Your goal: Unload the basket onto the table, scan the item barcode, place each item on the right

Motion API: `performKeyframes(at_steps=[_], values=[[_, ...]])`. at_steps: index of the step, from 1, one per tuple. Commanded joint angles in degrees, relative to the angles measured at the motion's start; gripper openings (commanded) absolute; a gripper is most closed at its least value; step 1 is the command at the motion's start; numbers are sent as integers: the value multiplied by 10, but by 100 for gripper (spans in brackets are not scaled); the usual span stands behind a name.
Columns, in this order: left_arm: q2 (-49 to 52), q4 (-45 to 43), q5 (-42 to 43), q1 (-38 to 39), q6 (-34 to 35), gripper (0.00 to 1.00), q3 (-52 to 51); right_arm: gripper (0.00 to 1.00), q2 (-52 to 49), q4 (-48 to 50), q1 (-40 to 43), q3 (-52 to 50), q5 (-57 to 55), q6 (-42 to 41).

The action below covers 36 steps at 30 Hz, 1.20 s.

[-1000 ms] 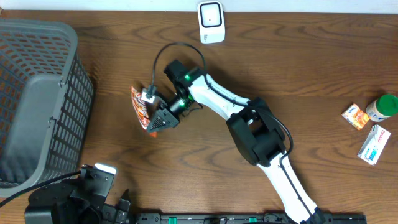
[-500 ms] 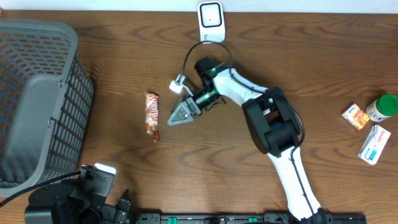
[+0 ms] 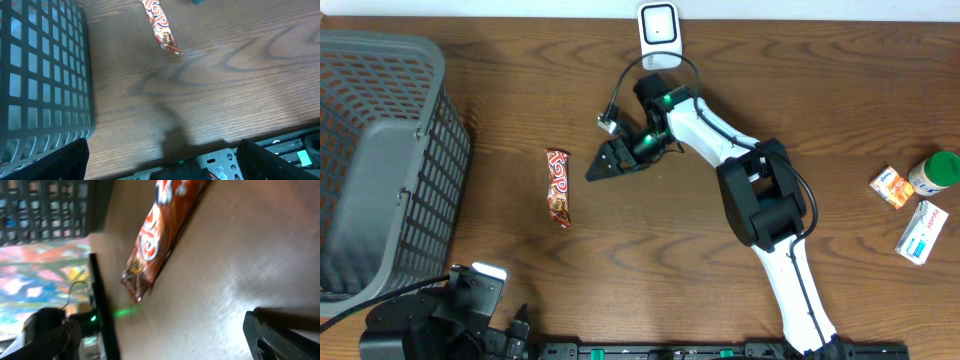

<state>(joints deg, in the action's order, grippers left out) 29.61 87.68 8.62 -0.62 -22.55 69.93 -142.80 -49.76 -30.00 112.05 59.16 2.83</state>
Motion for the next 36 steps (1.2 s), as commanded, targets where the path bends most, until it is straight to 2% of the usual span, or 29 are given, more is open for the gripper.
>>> performKeyframes(at_steps=[1, 9, 20, 31, 33, 35, 36], values=[[-2, 1, -2, 2, -3, 95, 4, 99, -2, 53, -9, 10, -70, -41], [-2, 1, -2, 2, -3, 95, 4, 99, -6, 223, -10, 10, -32, -85], [-2, 1, -2, 2, -3, 95, 4, 99, -18, 292, -40, 10, -33, -83], [-2, 1, -2, 2, -3, 95, 4, 99, -84, 350, -61, 10, -10, -110], [-2, 1, -2, 2, -3, 95, 4, 94, -90, 347, -61, 10, -3, -110], [-2, 1, -2, 2, -3, 95, 4, 80, -91, 336, -59, 10, -6, -103], [-2, 1, -2, 2, -3, 95, 4, 71, -91, 335, -57, 10, -5, -100]])
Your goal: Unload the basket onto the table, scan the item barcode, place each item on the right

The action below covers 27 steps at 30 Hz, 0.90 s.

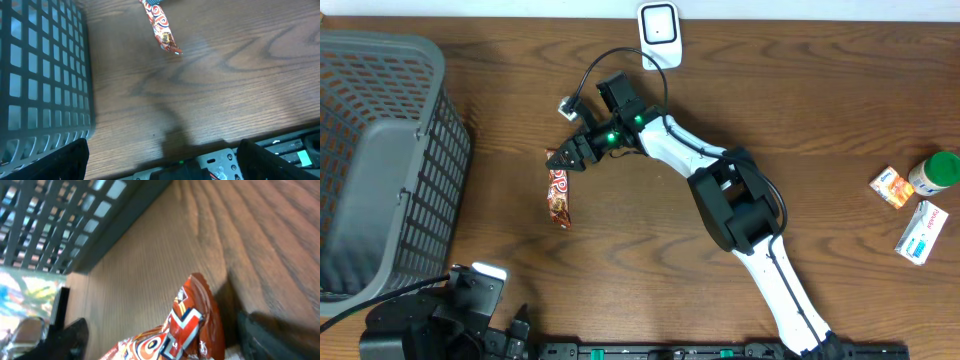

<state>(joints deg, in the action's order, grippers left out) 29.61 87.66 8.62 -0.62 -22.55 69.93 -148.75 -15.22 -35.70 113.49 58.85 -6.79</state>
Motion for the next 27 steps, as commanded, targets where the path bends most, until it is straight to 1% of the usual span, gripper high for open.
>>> performKeyframes(at_steps=[1, 3, 4, 5, 6, 7, 9, 11, 13, 15, 17, 19, 20, 25, 27], values=[[-2, 2, -2, 2, -3, 95, 4, 61, -31, -9, 1, -4, -2, -4], [-2, 2, -2, 2, -3, 95, 4, 45, -31, -9, 4, -4, 0, -4], [-2, 2, -2, 2, -3, 95, 4, 40, -31, -9, 4, -4, 0, -4], [-2, 2, -2, 2, -3, 95, 4, 39, -31, -10, 5, -4, 0, -4], [-2, 2, -2, 2, -3, 95, 4, 40, -31, -9, 5, -4, 0, -4], [-2, 2, -2, 2, -3, 95, 4, 45, -31, -8, 5, -4, -1, -4], [-2, 2, -2, 2, -3, 95, 4, 46, -31, -4, 4, -4, -1, -2], [-2, 2, -2, 2, -3, 95, 4, 52, -31, 0, 1, -4, -13, -2], [-2, 2, -2, 2, -3, 95, 4, 52, -31, 6, -1, -4, -18, 1], [-2, 2, -2, 2, -3, 95, 4, 42, -31, 13, -3, -4, -18, 2], [-2, 2, -2, 2, -3, 95, 4, 26, -31, 18, -4, -4, -18, 2], [-2, 2, -2, 2, -3, 95, 4, 5, -31, 18, -4, -4, -18, 2], [-2, 2, -2, 2, -3, 95, 4, 1, -31, 18, -4, -4, -18, 2], [-2, 2, -2, 2, -3, 95, 4, 1, -28, 16, 1, -2, -18, 2], [-2, 2, -2, 2, -3, 95, 4, 1, -16, 0, 8, -1, -23, 2]])
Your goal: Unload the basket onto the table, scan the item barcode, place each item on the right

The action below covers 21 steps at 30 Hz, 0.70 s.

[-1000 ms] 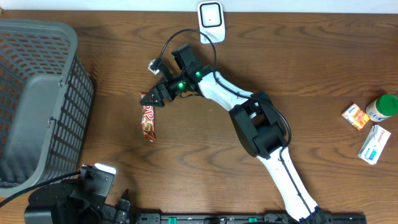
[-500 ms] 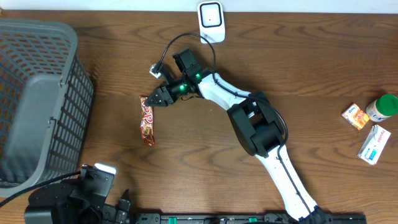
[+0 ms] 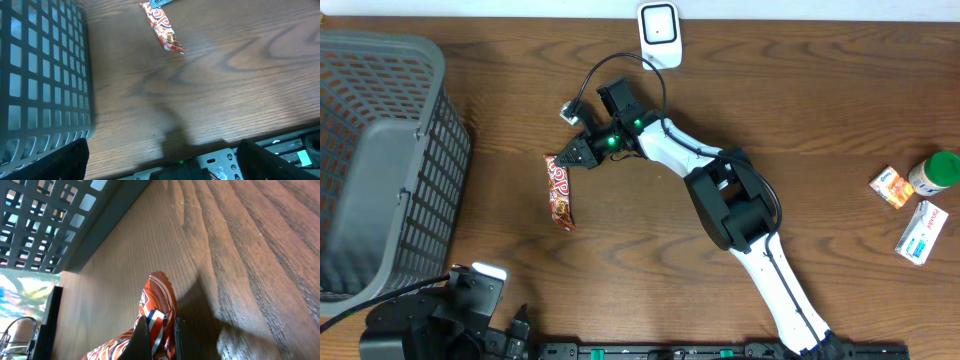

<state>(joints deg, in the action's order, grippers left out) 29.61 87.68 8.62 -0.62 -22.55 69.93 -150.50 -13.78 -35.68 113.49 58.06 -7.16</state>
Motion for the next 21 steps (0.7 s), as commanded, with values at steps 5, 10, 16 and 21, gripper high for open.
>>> performKeyframes(at_steps=[5, 10, 16, 21], values=[[-2, 2, -2, 2, -3, 95, 4, 1, 82, -175, 19, -1, -240, 30], [-2, 1, -2, 2, -3, 95, 4, 1, 172, -314, 5, -1, -589, 12], [-2, 1, -2, 2, -3, 95, 4, 1, 230, -451, -3, -1, -905, -77], [-2, 1, -2, 2, -3, 95, 4, 1, 235, -539, -5, -1, -1105, -137]])
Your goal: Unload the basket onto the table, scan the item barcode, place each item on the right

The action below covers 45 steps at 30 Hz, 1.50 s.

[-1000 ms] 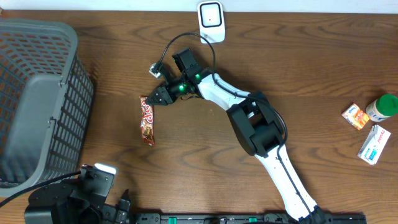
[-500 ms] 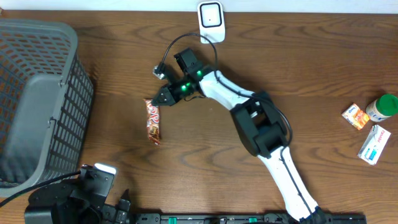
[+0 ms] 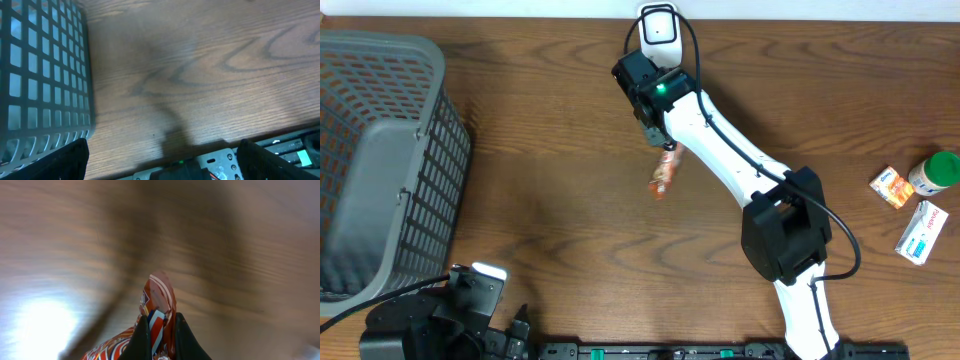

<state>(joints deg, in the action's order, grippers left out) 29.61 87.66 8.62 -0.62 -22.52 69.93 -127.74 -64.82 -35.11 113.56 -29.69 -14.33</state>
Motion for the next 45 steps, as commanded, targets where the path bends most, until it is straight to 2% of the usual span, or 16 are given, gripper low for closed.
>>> performKeyframes(at_steps=[1, 5, 10, 17, 23, 28, 34, 39, 40, 42, 45], values=[[-2, 2, -2, 2, -3, 95, 4, 1, 8, -47, -13, -1, -266, -84], [-2, 2, -2, 2, -3, 95, 4, 1, 8, -104, -28, -1, -397, -160], [-2, 2, -2, 2, -3, 95, 4, 2, 8, -91, -48, -2, -485, -160], [-2, 2, -2, 2, -3, 95, 4, 1, -7, -31, -72, -4, -491, -81], [-2, 2, -2, 2, -3, 95, 4, 1, -54, 59, -114, -5, -532, 51], [-2, 2, -2, 20, -3, 95, 4, 1, -130, 206, -143, -5, -610, 206], [-2, 2, -2, 42, -3, 95, 4, 1, -187, 226, -180, -5, -610, 230], [-2, 2, -2, 42, -3, 95, 4, 1, -195, 224, -248, -5, -609, 230], [-2, 2, -2, 42, -3, 95, 4, 3, -195, 228, -263, -5, -608, 230], [-2, 2, -2, 42, -3, 95, 4, 22, -195, 235, -287, -5, -596, 230], [-2, 2, -2, 42, -3, 95, 4, 40, -195, 235, -320, -5, -562, 229]])
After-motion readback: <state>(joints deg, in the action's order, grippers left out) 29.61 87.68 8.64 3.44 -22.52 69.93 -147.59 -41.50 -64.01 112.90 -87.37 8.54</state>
